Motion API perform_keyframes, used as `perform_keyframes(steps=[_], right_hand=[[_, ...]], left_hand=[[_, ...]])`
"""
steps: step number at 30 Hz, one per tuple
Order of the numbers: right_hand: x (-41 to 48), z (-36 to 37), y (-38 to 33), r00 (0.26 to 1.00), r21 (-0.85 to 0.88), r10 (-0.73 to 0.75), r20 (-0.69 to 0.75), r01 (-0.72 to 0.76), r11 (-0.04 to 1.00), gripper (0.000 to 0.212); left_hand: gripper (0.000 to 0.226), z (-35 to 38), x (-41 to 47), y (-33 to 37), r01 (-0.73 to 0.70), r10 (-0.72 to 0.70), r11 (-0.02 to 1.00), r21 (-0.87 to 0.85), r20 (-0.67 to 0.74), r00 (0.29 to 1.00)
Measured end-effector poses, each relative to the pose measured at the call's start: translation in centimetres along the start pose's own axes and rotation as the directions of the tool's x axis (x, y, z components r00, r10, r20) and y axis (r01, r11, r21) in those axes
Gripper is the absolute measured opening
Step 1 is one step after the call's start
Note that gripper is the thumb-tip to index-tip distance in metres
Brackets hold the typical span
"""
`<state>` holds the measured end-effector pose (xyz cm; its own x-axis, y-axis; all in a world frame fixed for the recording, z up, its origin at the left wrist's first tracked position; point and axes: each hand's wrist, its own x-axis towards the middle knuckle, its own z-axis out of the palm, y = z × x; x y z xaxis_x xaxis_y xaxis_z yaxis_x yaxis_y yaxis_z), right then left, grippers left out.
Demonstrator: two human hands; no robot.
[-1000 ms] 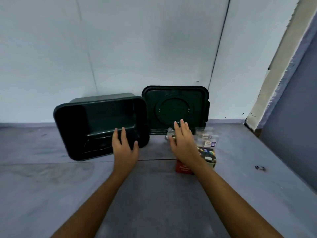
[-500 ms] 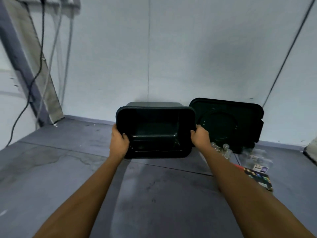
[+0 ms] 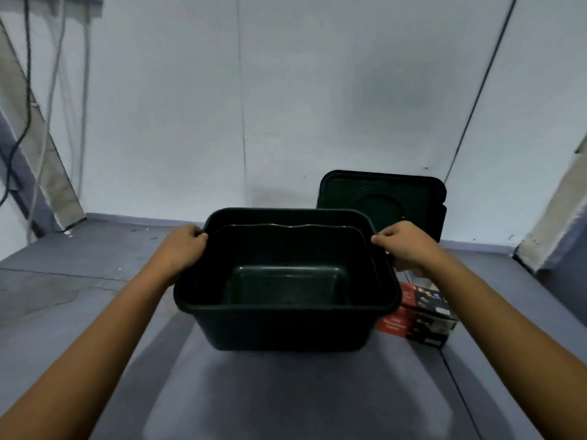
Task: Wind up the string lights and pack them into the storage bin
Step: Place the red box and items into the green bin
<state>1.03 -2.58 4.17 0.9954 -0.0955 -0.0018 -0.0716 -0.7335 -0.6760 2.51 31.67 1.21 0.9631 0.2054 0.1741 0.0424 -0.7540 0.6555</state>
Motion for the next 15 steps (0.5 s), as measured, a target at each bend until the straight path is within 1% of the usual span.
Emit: perform_keyframes(steps=[2,4,6,8,10,12,14,15], right_hand=[[-1.3,-0.4,1.3,0.998,-0.045,0.046,0.04,-0.044,0.998,0.028],[-2.1,-0.3,2.9,0.995,-0.03,0.073,0.062,-0.071,0.997,0.027],[-2.4,0.2,4.6,0.995,0.016,0.089,0.055,-0.09,0.996,0.028],[-2.5,0.6,5.8,0.995,0.031,0.086,0.055,-0.088,0.996,0.033],[-2.5,0.1,6.5,0.997,0.025,0.043,0.066,-0.045,0.999,0.036],[-2.5,-0.9,7.1,0.993,-0.031,-0.048,0.105,0.052,0.998,0.03],[-2.4,-2.1,8.0,0.966,-0.209,-0.128,0.223,0.176,0.962,0.017],[-2.1,-2.3,8.8,0.944,-0.306,-0.131,0.302,0.227,0.925,0.019]], left_hand=[[0.03,0.7,-0.9,-0.2,0.002,-0.004,1.0,0.029,0.067,0.998],[0.03,1.6,-2.0,-0.2,0.011,-0.013,1.0,0.022,0.102,0.995],[0.028,2.2,-2.8,-0.1,0.022,-0.021,1.0,-0.013,0.109,0.994],[0.028,2.4,-3.4,0.1,0.03,-0.029,1.0,-0.005,0.103,0.994],[0.029,2.5,-3.6,0.3,0.028,-0.031,0.999,0.026,0.109,0.994],[0.028,2.4,-3.8,0.6,0.018,-0.025,0.998,0.061,0.115,0.993],[0.029,2.5,-3.8,0.7,0.011,-0.02,0.996,0.085,0.116,0.993],[0.031,2.5,-3.8,0.6,0.011,-0.021,0.996,0.091,0.115,0.993]])
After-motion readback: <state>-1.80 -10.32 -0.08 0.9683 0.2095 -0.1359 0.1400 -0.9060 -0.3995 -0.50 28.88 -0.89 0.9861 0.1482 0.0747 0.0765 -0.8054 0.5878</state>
